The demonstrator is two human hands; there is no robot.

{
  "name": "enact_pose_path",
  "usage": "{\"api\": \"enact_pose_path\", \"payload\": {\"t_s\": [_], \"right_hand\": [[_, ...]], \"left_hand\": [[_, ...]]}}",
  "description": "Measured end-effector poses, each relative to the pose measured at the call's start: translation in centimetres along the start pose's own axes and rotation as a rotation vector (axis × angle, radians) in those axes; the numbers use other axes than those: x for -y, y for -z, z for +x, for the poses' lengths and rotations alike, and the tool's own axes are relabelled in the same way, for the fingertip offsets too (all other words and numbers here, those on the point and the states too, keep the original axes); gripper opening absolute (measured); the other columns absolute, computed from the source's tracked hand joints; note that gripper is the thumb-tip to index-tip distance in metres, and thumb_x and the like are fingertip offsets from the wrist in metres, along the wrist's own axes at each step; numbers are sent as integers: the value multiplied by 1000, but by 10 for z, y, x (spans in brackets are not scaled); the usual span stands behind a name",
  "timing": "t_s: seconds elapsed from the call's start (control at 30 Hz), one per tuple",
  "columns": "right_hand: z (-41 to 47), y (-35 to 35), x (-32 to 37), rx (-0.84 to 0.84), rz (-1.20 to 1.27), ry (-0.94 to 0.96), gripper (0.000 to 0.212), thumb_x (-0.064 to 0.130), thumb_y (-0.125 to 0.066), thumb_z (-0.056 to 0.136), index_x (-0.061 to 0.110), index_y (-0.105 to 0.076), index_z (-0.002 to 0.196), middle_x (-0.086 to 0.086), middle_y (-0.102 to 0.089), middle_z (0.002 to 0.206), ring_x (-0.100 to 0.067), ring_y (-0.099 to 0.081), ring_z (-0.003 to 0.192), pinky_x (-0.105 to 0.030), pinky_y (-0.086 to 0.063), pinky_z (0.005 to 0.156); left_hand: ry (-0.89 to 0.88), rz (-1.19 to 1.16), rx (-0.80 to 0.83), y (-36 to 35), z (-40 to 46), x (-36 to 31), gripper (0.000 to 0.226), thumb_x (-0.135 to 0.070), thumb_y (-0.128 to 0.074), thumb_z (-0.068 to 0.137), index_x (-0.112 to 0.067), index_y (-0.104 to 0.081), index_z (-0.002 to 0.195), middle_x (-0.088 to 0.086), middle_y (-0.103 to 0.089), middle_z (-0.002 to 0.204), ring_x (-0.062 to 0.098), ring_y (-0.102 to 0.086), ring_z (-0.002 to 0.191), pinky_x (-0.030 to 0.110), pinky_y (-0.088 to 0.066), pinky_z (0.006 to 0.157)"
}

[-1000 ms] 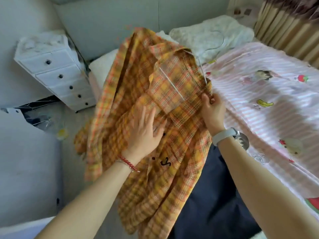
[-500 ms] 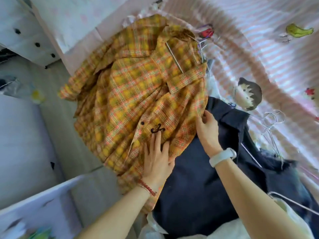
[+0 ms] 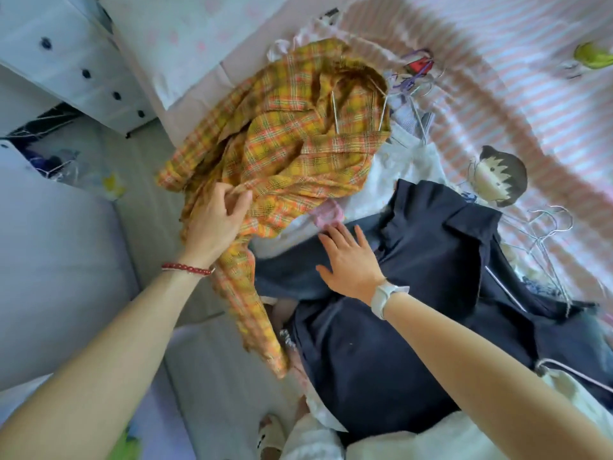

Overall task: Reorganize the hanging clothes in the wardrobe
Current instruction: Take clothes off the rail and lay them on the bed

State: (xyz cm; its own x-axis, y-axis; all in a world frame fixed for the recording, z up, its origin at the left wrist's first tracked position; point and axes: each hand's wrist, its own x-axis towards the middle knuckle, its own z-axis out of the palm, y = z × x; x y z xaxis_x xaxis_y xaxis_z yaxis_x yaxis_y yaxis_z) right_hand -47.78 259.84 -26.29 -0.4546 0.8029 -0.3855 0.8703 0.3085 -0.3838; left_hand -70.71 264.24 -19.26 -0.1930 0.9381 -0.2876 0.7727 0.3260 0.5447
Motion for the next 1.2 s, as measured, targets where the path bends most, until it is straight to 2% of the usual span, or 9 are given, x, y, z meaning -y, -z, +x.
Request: {"api": "enact_pose_path", "payload": {"t_s": [0.1, 0.27, 0.43, 0.57, 0.67, 0.8, 0.97, 1.13, 1.2], "right_hand": [[10, -7, 0, 97, -161, -11, 78, 53, -46, 85, 17, -12, 145, -4, -27, 149, -24, -11, 141, -53, 3, 112], [-26, -20, -15, 159, -259, 337, 50, 43, -37, 92, 25, -32, 138, -1, -61, 115, -26, -53, 108, -41, -28, 91], [-100, -23, -67, 566, -413, 493, 37, 35, -38, 91, 33, -50, 126, -4, -56, 114, -28, -49, 105, -39, -27, 91], [-102, -28, -52, 361, -280, 376, 47, 50, -41, 85, 24, -51, 122, -4, -52, 117, -26, -47, 109, -37, -32, 92], [-93, -44, -10, 198, -79, 200, 65, 50, -37, 89, 17, -24, 143, -3, -38, 143, -21, -37, 128, -37, -28, 104], [-91, -80, 48, 392, -23, 128, 63, 41, -33, 93, 17, -10, 146, -1, -19, 153, -29, -4, 142, -50, -7, 114], [-130, -111, 72, 628, -471, 535, 44, 36, -36, 93, 18, -44, 131, -4, -45, 136, -30, -23, 134, -57, 6, 111], [-125, -78, 66, 283, -298, 503, 37, 48, -55, 77, 28, -67, 105, 7, -66, 110, -16, -54, 117, -42, -39, 102], [-114, -61, 67, 188, -206, 458, 42, 44, -54, 81, 23, -62, 117, 1, -60, 124, -18, -48, 123, -40, -37, 103]], "left_hand": [[-100, 112, 24, -4, 3, -1, 36, -49, -49, 89, -17, -48, 105, -4, -52, 100, 14, -45, 86, 29, -34, 70], [-134, 73, -114, -18, 1, -21, 30, -37, -42, 96, -9, -51, 103, -1, -51, 88, 14, -47, 75, 16, -26, 57], [-124, -92, 87, -44, -14, -39, 40, -35, -44, 95, -9, -39, 126, 11, -49, 123, 25, -47, 114, 37, -40, 92], [-143, 257, 316, -70, -37, -29, 66, -46, -45, 91, -18, -18, 144, 11, -27, 145, 29, -24, 134, 51, -24, 107], [-231, 492, 423, -82, -57, -7, 72, -48, -43, 91, -21, -5, 147, 7, -13, 152, 27, -12, 139, 52, -12, 112], [-256, 468, 426, -76, -70, 17, 72, -43, -42, 94, -22, 1, 148, 4, -7, 156, 27, -5, 142, 49, -13, 114], [-194, 408, 527, -63, -78, 33, 74, -45, -43, 93, -30, 4, 147, 2, -2, 156, 24, 1, 143, 50, -17, 113], [-177, 337, 491, -53, -101, 43, 69, -45, -42, 94, -32, 0, 147, 6, -7, 156, 28, -4, 142, 47, -15, 112], [-160, 324, 406, -47, -115, 51, 63, -39, -40, 95, -28, -6, 148, 7, -10, 155, 28, -6, 142, 48, -15, 112]]}}
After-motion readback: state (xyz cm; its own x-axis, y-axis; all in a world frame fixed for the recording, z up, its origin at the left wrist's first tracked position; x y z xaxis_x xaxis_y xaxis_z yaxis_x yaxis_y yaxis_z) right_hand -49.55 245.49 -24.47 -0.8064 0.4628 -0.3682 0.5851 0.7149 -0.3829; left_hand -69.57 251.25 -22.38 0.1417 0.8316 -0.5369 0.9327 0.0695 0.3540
